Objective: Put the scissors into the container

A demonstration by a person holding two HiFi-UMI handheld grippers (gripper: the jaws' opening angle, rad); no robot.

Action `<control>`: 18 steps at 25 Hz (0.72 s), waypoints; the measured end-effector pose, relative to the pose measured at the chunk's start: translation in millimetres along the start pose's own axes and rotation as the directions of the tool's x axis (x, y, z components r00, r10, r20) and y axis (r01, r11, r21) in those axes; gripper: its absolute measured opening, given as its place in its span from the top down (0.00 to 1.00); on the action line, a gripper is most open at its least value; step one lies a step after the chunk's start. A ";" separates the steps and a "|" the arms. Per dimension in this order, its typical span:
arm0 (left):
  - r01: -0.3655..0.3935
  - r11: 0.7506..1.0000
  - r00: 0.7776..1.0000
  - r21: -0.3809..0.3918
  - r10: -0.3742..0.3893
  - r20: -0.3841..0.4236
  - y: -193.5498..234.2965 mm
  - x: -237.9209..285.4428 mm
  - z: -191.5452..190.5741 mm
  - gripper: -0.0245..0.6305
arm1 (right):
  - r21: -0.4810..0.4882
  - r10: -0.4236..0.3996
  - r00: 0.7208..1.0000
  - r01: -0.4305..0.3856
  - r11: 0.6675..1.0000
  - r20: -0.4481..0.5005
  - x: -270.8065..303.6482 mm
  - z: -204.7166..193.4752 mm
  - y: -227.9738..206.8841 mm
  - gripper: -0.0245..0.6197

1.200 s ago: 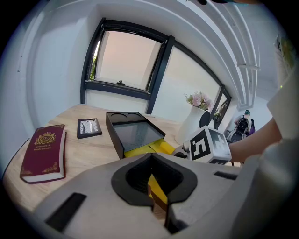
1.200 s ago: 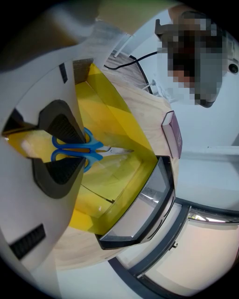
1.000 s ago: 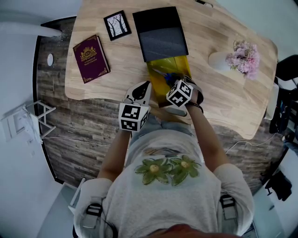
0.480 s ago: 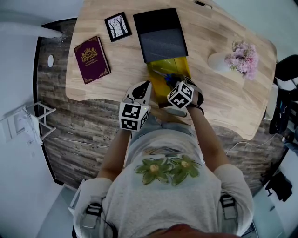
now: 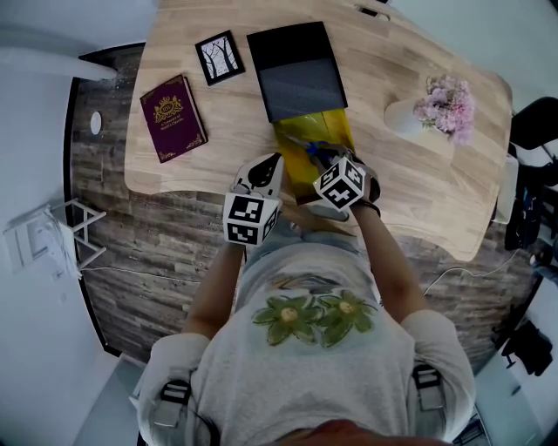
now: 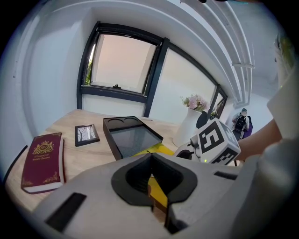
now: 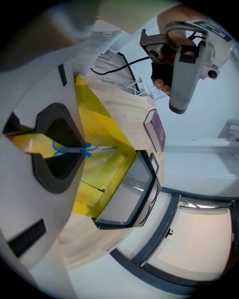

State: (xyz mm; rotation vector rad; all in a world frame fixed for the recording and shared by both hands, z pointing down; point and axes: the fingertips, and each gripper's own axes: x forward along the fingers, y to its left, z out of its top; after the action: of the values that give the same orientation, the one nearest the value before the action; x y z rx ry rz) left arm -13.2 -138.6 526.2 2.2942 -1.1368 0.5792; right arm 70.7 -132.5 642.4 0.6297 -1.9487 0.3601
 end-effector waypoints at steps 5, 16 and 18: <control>0.009 1.000 1.000 0.023 -0.009 0.009 -5.1 -3.2 3.4 0.95 | 0.041 -0.023 0.998 0.021 0.999 0.058 -18.9 9.2 -0.2 0.93; 0.042 0.998 0.998 0.057 -0.044 0.038 -23.6 -8.3 12.4 0.95 | 0.148 -0.065 0.974 0.033 0.988 0.219 -72.0 26.4 3.1 0.95; 0.049 0.997 0.998 0.060 -0.052 0.047 -27.8 -10.8 15.1 0.95 | 0.165 -0.076 0.964 0.034 0.986 0.255 -84.4 31.2 4.7 0.95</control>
State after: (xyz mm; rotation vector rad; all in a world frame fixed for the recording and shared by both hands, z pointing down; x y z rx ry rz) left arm 5.6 -126.9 501.3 2.3919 -1.0946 0.5475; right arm 74.4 -121.6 553.1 0.8706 -2.1619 0.4187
